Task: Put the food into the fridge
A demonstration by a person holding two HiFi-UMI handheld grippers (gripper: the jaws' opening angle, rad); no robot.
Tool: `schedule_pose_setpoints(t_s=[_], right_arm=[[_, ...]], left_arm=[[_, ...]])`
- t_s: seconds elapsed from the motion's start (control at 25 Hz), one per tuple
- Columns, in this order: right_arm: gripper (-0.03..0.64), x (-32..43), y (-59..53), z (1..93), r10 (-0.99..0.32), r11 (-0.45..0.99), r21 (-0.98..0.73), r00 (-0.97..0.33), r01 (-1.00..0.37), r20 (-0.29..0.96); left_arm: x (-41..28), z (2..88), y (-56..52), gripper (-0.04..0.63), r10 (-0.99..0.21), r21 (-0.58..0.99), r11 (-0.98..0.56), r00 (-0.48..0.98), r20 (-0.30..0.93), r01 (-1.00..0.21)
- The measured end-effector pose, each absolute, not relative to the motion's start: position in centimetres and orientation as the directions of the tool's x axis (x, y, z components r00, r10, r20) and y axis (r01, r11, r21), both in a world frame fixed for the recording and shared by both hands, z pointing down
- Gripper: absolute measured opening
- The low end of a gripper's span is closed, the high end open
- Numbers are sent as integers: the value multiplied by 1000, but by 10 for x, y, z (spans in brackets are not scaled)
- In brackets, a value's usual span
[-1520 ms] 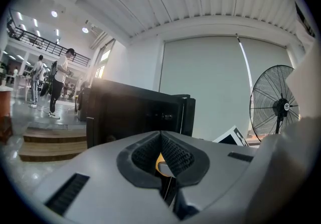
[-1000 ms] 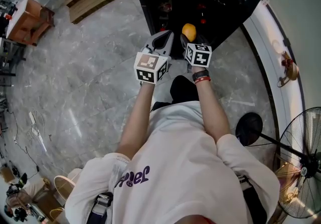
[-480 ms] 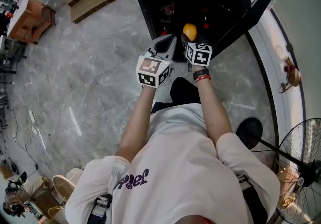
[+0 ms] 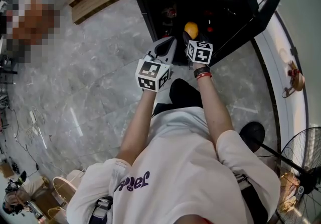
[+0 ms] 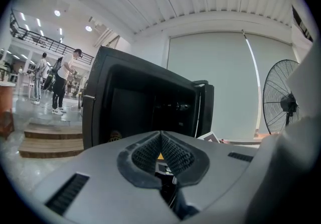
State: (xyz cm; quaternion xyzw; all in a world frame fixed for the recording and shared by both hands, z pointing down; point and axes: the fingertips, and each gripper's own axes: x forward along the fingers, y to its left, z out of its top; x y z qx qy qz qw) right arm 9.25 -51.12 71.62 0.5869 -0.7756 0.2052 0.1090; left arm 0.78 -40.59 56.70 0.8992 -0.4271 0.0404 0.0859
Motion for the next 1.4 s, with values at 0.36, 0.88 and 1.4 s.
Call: schedule_pose_setpoints(t_s=[0.36,0.88,1.4], right_arm=[[321,96,-544,735,-864,244,-161,-290,-956,412],[314,91,-572,753,-856,274,-114,-296,-955,424],[322,92,-611,767,-844,261,-98,-276,-960,459]], left_arm=[[9,582,-423,18,-769,115,-613,623,140,-782],[7,596,-433,18,-783,124,-591,604,152,-797],[-4,602,-444,18,-803,130,-562,576,154,-817]])
